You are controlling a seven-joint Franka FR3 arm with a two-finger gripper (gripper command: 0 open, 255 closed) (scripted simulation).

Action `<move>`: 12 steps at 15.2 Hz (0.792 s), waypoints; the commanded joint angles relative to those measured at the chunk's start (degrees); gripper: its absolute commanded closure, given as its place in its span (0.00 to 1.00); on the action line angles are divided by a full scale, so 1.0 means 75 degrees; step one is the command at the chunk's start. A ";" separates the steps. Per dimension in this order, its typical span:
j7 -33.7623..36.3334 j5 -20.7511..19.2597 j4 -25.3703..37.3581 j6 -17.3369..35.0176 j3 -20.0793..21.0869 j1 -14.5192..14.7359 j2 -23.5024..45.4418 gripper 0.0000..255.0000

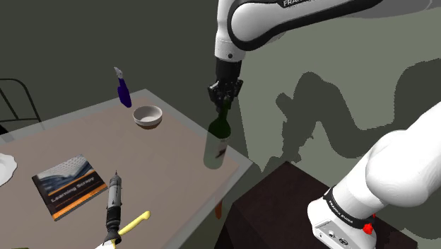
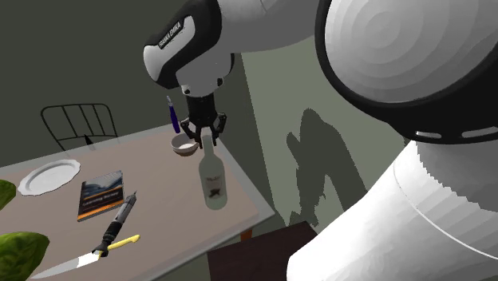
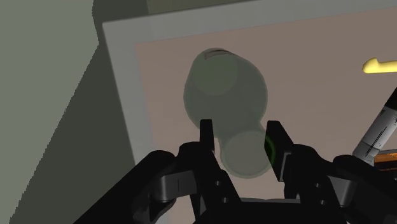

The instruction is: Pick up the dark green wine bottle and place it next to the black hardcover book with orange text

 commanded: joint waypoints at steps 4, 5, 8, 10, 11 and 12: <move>-0.0019 0.0023 0.0364 -0.0514 -0.0028 -0.0011 -0.0153 1.00; -0.0020 0.0027 0.0442 -0.0616 -0.0033 -0.0012 -0.0179 1.00; -0.0022 0.0034 0.0685 -0.0924 -0.0047 -0.0018 -0.0245 1.00; -0.0021 0.0038 0.0855 -0.1129 -0.0056 -0.0021 -0.0281 1.00; -0.0021 0.0039 0.0943 -0.1231 -0.0061 -0.0023 -0.0296 1.00; -0.0019 0.0039 0.1032 -0.1333 -0.0065 -0.0025 -0.0310 1.00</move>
